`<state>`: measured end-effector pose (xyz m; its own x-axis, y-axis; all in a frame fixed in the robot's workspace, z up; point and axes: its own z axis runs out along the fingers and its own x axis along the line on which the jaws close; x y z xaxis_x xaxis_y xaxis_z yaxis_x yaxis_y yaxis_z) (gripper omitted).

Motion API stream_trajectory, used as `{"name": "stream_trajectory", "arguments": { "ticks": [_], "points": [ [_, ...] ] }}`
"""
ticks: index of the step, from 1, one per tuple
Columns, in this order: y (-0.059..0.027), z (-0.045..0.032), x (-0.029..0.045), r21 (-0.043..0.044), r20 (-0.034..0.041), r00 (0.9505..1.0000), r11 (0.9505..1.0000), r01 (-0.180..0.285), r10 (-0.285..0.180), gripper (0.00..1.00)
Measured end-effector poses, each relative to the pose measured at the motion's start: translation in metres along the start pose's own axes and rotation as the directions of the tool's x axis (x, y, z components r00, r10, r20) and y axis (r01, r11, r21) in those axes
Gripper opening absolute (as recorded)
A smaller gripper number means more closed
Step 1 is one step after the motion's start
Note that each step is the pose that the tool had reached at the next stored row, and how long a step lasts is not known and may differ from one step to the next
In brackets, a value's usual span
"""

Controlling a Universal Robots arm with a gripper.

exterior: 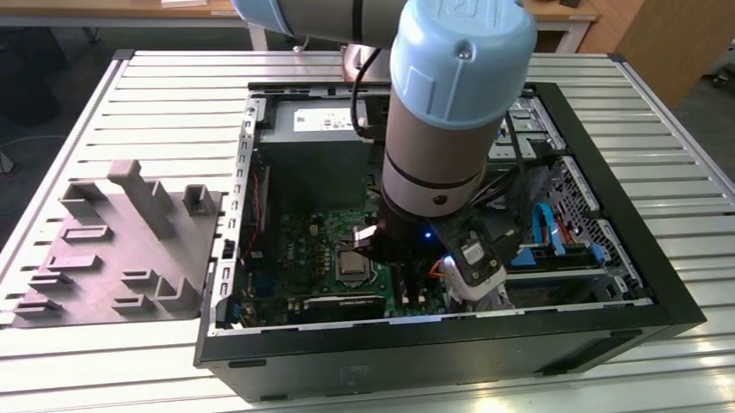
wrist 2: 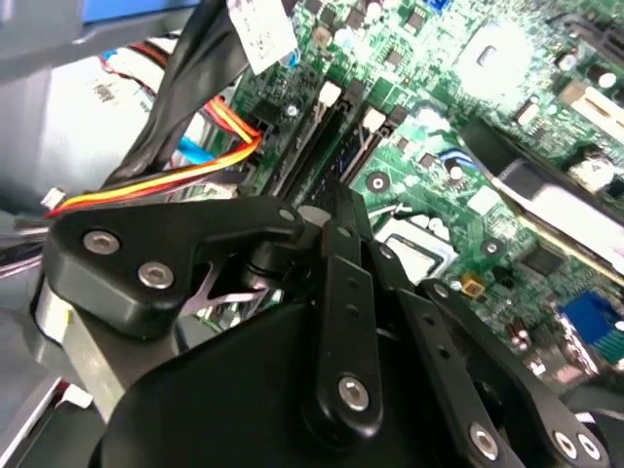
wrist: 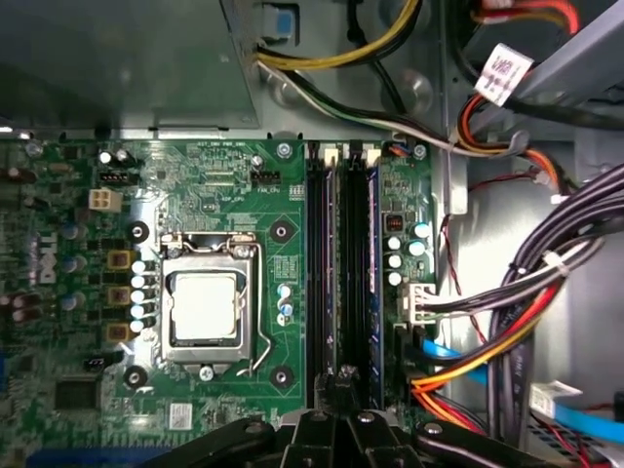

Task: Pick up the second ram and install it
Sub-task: 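Press down the second ram until it locks into place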

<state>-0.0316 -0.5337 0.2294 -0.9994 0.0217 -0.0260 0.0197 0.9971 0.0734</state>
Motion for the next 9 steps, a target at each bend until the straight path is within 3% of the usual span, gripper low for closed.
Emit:
{"name": "stream_trajectory", "arguments": {
  "ticks": [9],
  "points": [
    [0.0013,-0.0134,-0.0004,0.0011,0.0,1.0,1.0,0.0,0.0,0.11]
  ]
}}
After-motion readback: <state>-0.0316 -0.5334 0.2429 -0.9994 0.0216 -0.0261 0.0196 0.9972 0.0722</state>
